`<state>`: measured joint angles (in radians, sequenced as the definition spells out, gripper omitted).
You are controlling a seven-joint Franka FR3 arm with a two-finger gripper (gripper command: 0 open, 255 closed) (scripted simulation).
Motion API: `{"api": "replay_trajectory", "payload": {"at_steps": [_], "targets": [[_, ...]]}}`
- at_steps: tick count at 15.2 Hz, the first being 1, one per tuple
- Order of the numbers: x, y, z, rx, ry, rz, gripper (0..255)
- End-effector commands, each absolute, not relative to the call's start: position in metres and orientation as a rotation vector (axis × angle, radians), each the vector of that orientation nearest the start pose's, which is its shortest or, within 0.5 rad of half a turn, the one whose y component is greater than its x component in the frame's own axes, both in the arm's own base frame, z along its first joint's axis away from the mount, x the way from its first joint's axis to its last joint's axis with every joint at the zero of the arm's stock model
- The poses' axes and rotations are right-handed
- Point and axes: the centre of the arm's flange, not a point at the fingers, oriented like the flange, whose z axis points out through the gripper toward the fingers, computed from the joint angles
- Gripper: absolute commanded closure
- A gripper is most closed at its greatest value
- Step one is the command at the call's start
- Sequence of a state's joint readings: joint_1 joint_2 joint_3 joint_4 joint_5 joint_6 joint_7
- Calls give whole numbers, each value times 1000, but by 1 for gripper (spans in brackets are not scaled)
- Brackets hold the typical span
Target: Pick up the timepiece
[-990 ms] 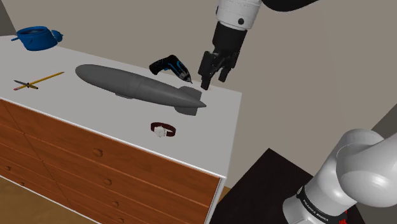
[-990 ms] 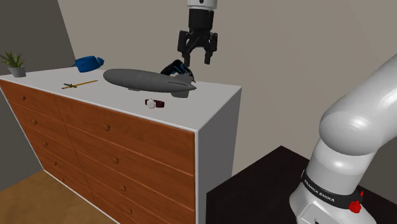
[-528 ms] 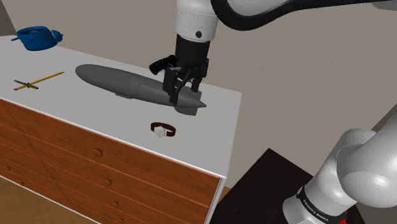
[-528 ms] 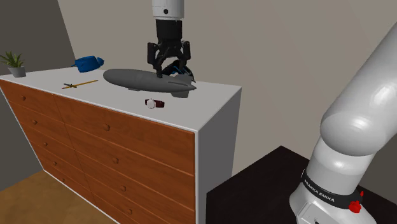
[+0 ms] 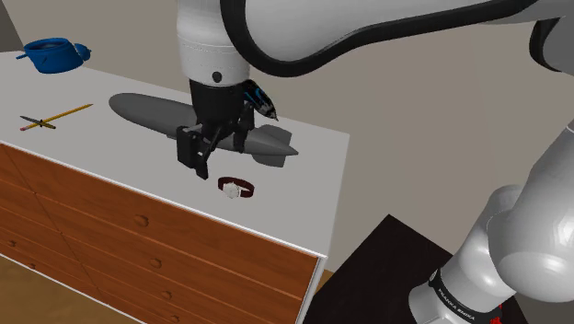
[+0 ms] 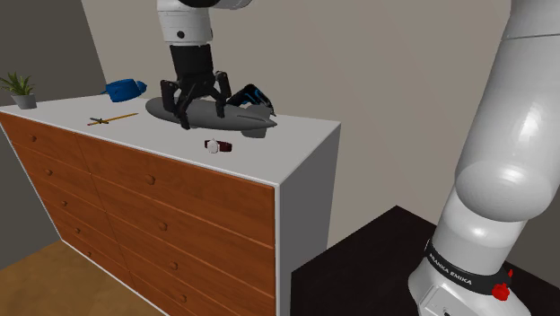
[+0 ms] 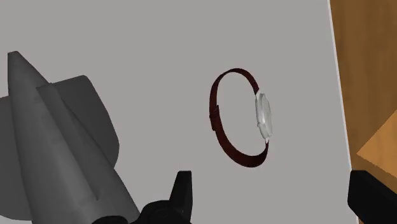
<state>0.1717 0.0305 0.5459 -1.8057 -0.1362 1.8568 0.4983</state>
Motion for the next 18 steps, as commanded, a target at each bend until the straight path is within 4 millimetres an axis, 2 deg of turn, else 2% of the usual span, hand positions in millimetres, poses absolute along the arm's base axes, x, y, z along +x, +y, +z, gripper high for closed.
{"api": "replay_trajectory", "payload": {"at_steps": [1, 6, 8, 9, 18], "targets": [[443, 373, 513, -3194, -417, -139, 0], [443, 373, 487, -3194, -417, -139, 0], [443, 373, 484, -3194, -417, -139, 0], [443, 373, 483, -3194, -417, -139, 255], [443, 373, 484, -3194, -417, -139, 255]]}}
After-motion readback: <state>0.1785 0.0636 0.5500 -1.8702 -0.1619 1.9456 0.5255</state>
